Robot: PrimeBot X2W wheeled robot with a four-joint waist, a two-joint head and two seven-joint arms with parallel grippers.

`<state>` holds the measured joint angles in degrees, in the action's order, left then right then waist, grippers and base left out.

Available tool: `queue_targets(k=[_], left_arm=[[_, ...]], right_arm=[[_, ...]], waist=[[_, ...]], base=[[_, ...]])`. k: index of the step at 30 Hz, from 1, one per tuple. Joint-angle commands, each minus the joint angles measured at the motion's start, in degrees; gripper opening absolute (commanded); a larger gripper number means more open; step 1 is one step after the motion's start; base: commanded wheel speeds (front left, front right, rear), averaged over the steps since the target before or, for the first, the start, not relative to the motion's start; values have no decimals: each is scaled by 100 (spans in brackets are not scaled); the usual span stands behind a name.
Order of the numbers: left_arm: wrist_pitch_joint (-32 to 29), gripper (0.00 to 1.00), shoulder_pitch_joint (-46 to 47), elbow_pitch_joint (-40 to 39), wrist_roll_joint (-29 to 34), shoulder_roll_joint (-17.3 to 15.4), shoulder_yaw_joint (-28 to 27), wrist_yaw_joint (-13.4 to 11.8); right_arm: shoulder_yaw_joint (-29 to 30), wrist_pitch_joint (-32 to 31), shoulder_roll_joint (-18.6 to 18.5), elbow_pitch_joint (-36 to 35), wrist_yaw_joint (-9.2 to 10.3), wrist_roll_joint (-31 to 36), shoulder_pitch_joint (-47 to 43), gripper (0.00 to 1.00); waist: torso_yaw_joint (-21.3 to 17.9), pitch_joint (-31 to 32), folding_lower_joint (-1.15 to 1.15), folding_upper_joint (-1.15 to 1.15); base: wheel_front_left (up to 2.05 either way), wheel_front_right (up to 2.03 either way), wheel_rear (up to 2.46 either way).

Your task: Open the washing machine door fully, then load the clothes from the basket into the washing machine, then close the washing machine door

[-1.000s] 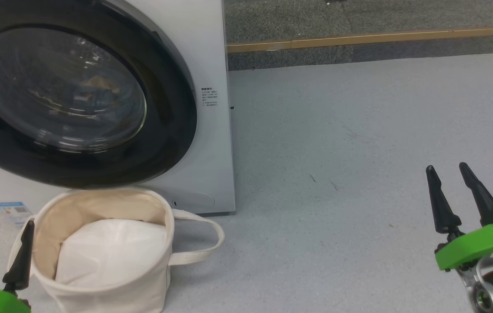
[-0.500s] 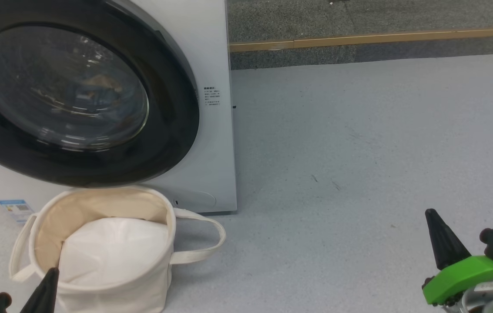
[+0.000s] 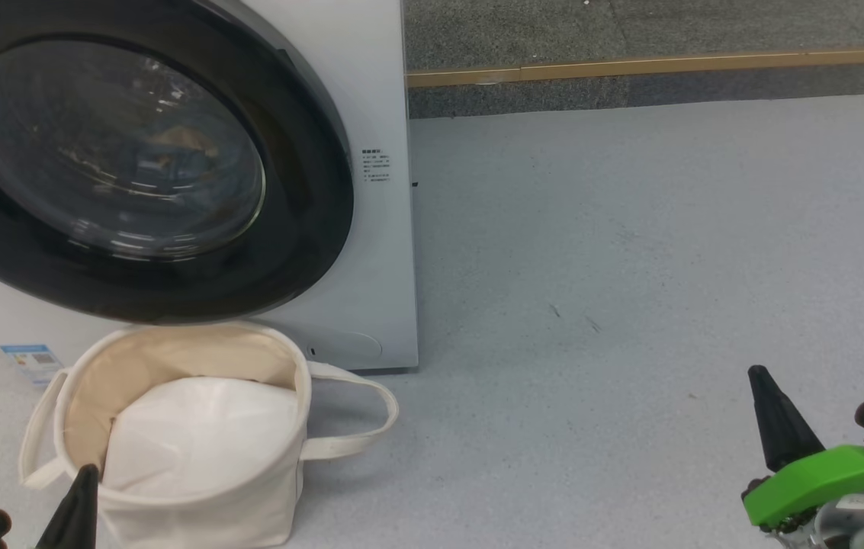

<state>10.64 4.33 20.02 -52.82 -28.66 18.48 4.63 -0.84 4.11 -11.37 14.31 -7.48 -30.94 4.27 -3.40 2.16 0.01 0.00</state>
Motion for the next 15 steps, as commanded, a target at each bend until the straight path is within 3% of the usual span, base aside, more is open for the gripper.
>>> queue_targets(k=[1, 15], left_arm=[[-33, 0, 272, -168, -109, -89, -213, 41], [-237, 0, 260, -222, -598, 239, -491, 72]], right_arm=[[71, -28, -43, -178, 0, -169, 251, 0], [154, -157, 69, -160, 0, -918, 243, 0]], waist=[[6, -3, 0, 0], [48, -32, 0, 0]], base=[[0, 0, 0], [0, 0, 0]])
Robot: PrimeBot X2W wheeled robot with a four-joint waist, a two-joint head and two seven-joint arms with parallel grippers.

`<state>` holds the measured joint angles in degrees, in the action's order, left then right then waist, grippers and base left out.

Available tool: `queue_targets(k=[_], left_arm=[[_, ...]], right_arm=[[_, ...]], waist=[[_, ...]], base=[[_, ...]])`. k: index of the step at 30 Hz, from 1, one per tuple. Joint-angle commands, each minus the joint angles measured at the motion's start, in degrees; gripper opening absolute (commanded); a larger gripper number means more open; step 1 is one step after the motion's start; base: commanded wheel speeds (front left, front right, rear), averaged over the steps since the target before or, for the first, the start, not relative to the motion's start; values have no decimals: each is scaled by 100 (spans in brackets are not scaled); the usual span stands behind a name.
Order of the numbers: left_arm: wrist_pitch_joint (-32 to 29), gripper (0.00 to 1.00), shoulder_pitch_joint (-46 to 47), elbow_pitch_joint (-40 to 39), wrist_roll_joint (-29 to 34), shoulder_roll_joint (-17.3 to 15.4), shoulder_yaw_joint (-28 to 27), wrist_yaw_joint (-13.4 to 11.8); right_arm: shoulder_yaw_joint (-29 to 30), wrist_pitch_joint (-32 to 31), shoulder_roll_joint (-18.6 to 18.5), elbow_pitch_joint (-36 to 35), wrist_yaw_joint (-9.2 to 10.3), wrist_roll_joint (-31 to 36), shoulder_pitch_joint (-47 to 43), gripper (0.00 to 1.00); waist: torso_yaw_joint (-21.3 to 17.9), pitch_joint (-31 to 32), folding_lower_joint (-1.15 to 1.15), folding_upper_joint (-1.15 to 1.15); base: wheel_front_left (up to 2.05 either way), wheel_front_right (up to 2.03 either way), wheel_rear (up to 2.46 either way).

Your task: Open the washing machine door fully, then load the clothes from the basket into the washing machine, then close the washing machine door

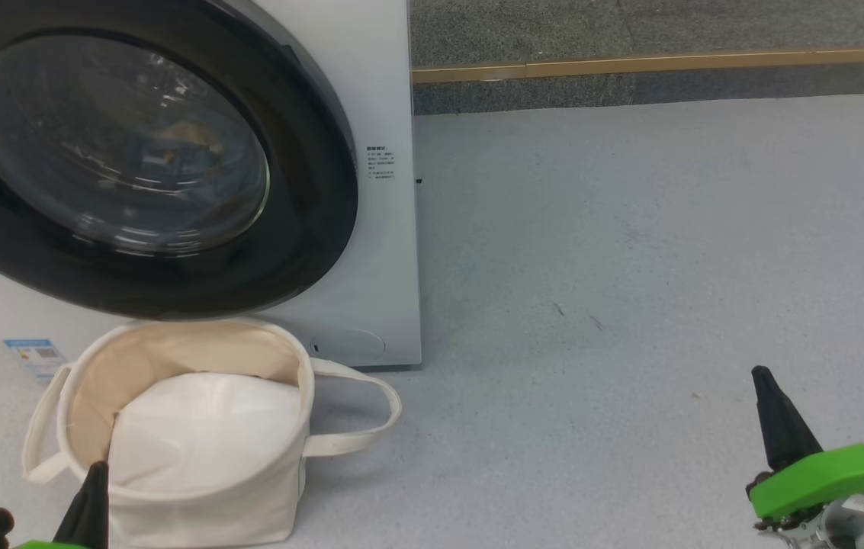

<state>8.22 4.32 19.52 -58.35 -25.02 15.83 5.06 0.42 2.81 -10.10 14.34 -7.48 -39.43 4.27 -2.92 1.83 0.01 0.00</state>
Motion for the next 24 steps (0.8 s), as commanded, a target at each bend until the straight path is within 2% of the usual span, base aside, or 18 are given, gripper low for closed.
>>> queue_targets(k=[1, 24], left_arm=[[-11, 0, 260, -176, -81, -99, -247, 31], [-392, 0, 239, -275, -976, 511, -766, 88]], right_arm=[[34, -36, -48, -161, 0, -127, 242, 0], [190, -276, 158, -127, -1, -1505, 229, 0]], waist=[[3, -2, 0, 0], [80, -55, 0, 0]], base=[[0, 0, 0], [0, 0, 0]])
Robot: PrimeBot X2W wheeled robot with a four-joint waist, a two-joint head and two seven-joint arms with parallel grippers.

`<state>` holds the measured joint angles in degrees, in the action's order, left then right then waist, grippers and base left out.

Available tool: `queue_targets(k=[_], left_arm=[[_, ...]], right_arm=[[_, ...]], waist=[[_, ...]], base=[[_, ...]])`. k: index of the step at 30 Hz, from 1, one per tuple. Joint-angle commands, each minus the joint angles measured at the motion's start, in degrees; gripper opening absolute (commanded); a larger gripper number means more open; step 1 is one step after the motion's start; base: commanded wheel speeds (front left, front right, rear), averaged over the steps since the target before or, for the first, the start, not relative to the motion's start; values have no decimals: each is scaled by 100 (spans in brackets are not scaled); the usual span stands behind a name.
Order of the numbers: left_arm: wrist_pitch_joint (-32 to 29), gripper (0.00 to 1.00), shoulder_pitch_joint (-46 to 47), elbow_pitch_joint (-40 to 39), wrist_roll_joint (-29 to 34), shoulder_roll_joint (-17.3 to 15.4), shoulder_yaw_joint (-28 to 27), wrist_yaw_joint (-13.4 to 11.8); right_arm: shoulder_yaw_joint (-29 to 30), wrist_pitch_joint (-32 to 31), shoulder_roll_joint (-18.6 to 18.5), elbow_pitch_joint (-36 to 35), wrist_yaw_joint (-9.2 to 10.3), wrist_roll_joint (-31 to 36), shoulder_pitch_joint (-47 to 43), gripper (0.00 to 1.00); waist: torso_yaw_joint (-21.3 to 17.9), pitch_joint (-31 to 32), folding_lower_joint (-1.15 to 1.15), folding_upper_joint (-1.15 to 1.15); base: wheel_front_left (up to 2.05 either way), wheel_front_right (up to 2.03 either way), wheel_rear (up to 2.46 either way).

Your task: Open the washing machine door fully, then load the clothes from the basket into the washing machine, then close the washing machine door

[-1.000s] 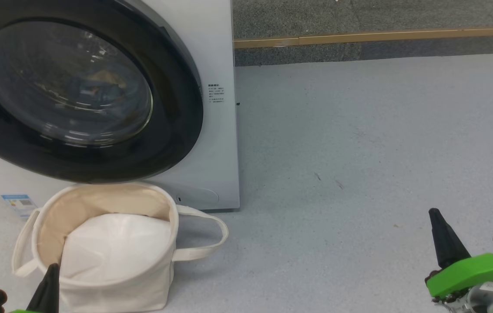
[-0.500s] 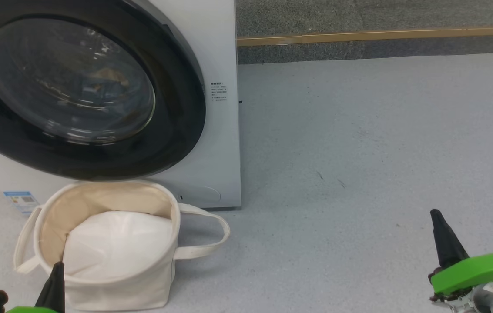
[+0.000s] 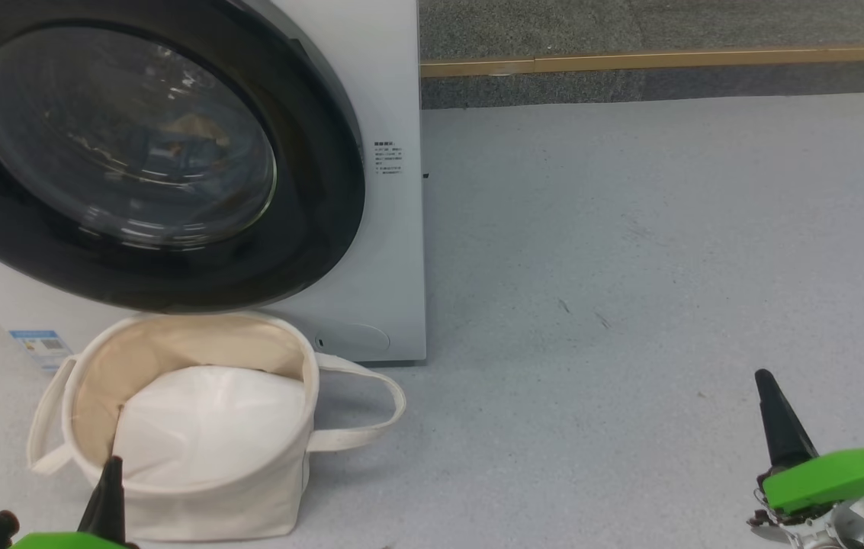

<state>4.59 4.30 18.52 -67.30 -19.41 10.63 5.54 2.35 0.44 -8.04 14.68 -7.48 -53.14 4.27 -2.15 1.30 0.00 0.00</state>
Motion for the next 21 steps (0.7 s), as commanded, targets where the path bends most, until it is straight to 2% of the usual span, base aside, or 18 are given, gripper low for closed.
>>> queue_targets(k=[1, 21], left_arm=[[-44, 0, 240, -180, -119, -25, -269, 42], [-349, 0, 224, -258, -823, 461, -685, 87]], right_arm=[[4, -50, -40, -159, -1, -191, 228, 0], [127, -241, 124, -132, -1, -1282, 217, 0]], waist=[[6, -4, 0, 0], [68, -46, 0, 0]], base=[[0, 0, 0], [0, 0, 0]])
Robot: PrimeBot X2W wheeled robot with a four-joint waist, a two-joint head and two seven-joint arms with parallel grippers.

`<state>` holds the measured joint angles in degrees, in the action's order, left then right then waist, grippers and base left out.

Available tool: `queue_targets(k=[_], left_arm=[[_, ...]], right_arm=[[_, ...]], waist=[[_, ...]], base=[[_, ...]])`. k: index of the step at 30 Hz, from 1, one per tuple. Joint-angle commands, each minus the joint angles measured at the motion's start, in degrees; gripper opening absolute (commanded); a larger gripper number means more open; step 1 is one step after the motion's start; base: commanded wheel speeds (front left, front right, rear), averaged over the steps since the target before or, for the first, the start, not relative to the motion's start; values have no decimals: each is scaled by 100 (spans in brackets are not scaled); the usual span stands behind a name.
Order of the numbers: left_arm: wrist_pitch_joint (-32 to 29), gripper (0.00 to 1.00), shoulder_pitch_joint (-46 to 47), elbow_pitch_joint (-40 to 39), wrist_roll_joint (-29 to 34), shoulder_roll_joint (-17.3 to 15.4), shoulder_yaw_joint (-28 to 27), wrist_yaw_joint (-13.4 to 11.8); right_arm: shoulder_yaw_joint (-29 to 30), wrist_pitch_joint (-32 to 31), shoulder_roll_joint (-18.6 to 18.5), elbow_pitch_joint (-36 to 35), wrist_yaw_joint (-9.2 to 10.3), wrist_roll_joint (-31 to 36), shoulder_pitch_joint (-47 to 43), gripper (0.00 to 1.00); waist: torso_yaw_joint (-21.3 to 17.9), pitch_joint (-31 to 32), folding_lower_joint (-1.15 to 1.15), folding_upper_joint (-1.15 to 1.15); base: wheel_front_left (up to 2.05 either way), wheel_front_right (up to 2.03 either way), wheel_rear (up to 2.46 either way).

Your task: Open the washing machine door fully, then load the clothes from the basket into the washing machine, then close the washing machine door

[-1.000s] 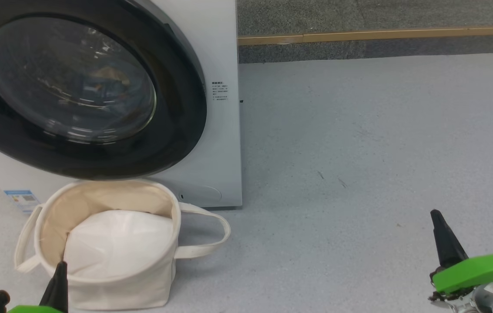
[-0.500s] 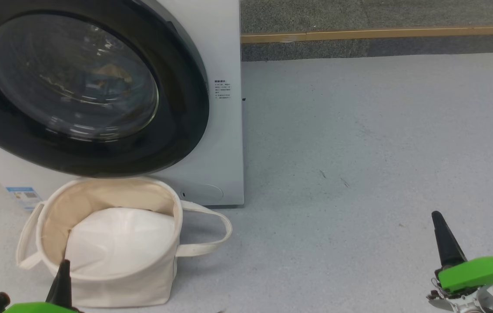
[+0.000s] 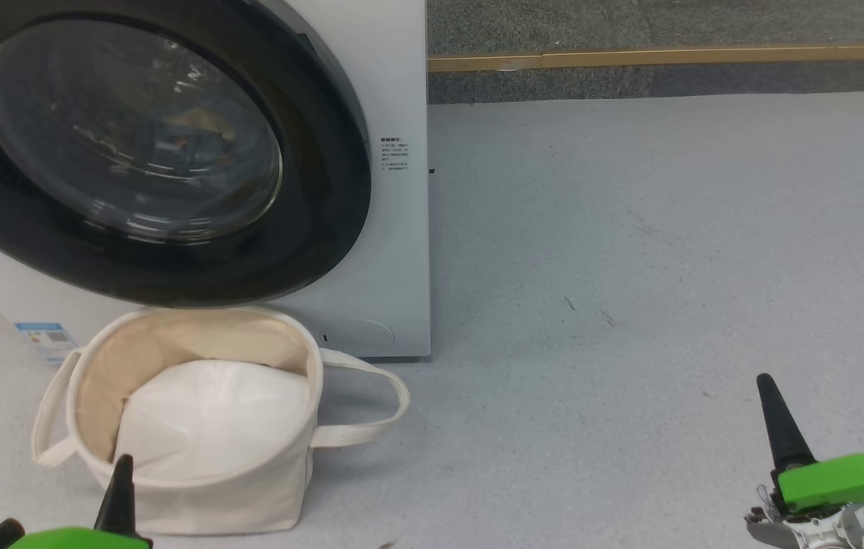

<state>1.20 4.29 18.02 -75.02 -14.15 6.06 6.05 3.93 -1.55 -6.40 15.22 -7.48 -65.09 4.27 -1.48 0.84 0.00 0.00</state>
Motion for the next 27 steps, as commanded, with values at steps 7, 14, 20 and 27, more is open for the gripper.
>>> queue_targets(k=[7, 14, 20, 27], left_arm=[[-124, 0, 220, -238, -310, 115, -382, 53], [-238, 0, 214, -267, -569, 295, -537, 69], [-335, 0, 209, -291, -791, 449, -669, 84], [-449, 0, 203, -320, -1049, 629, -824, 100]], right_arm=[[14, -111, 20, -176, -1, -490, 213, 0], [59, -180, 81, -165, -1, -893, 209, 0], [97, -240, 132, -157, -1, -1238, 206, 0], [142, -310, 192, -147, -1, -1639, 202, 0]], waist=[[23, -16, 0, 0], [46, -32, 0, 0], [65, -45, 0, 0], [88, -60, 0, 0]], base=[[0, 0, 0], [0, 0, 0], [0, 0, 0], [0, 0, 0]])
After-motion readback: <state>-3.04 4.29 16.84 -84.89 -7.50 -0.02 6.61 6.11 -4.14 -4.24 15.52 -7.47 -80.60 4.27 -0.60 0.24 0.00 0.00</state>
